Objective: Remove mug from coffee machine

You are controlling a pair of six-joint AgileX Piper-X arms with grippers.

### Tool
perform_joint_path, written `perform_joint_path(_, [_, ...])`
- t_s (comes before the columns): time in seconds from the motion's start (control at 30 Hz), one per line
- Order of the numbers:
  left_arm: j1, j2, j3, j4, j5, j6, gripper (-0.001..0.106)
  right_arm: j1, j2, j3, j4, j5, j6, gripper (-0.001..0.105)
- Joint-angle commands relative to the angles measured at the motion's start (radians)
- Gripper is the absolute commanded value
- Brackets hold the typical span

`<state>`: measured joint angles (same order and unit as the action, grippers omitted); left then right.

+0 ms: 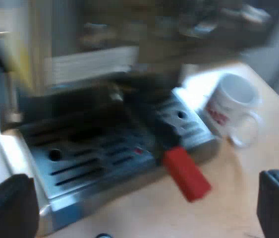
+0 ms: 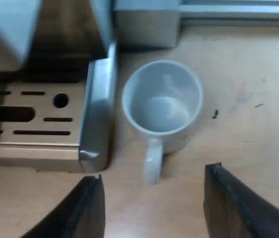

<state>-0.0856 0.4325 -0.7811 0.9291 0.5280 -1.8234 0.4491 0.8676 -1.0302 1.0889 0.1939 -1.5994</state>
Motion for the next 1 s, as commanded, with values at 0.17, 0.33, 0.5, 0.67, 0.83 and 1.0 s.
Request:
perform_joint_path(0.17, [0.08, 0.001, -0.049, 0.02, -0.033, -0.003, 0.09, -0.187, -0.063, -0.012, 0.0, -0.009, -0.1, 0.048])
perform_joint_path(0.33, [0.084, -0.003, -0.08, 0.065, -0.144, 0.02, 0.09, -0.294, -0.127, -0.012, 0.0, -0.042, -0.154, 0.048])
perform_joint_path(0.5, [0.084, -0.036, -0.119, 0.114, -0.285, 0.069, 0.09, -0.387, -0.216, -0.012, 0.0, -0.042, -0.234, 0.048])
perform_joint_path(0.67, [0.084, -0.119, -0.124, 0.144, -0.286, 0.08, 0.09, -0.411, -0.299, -0.012, 0.0, -0.042, -0.269, 0.048])
perform_joint_path(0.83, [0.084, -0.222, -0.124, 0.198, -0.286, 0.106, 0.09, -0.411, -0.401, -0.012, 0.0, -0.04, -0.276, 0.048])
perform_joint_path(1.0, [0.082, -0.327, -0.124, 0.234, -0.286, 0.106, 0.09, -0.411, -0.527, -0.012, 0.018, -0.04, -0.316, 0.048])
